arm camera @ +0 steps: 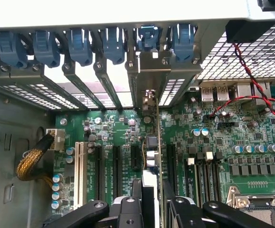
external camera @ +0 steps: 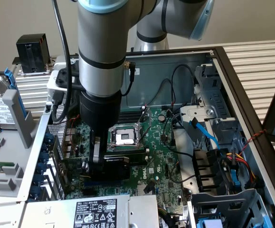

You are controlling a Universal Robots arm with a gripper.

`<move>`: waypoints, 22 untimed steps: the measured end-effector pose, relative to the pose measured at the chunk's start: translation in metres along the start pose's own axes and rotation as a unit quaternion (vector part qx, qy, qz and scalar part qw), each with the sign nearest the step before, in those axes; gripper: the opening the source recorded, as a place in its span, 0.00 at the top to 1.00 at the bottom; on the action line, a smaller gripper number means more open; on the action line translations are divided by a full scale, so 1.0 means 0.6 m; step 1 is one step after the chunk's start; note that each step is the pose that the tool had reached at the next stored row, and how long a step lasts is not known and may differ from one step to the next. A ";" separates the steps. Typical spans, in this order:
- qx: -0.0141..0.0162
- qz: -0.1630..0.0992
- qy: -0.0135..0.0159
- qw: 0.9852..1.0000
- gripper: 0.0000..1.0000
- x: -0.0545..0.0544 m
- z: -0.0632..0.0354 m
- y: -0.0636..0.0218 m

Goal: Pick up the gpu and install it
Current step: 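Insert the gpu into the slot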

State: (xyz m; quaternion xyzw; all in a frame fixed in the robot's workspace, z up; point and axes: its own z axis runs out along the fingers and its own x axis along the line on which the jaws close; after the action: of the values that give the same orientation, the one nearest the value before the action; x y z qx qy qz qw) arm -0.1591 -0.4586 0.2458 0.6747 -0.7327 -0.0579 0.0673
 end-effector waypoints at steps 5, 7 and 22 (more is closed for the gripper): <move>0.000 0.000 0.000 1.000 0.73 0.000 0.000 0.001; 0.000 0.000 0.000 1.000 0.73 0.000 0.000 0.001; 0.000 0.000 0.000 1.000 0.73 0.000 0.001 0.002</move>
State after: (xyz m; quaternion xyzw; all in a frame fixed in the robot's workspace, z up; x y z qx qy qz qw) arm -0.1601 -0.4587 0.2454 0.6747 -0.7327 -0.0579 0.0674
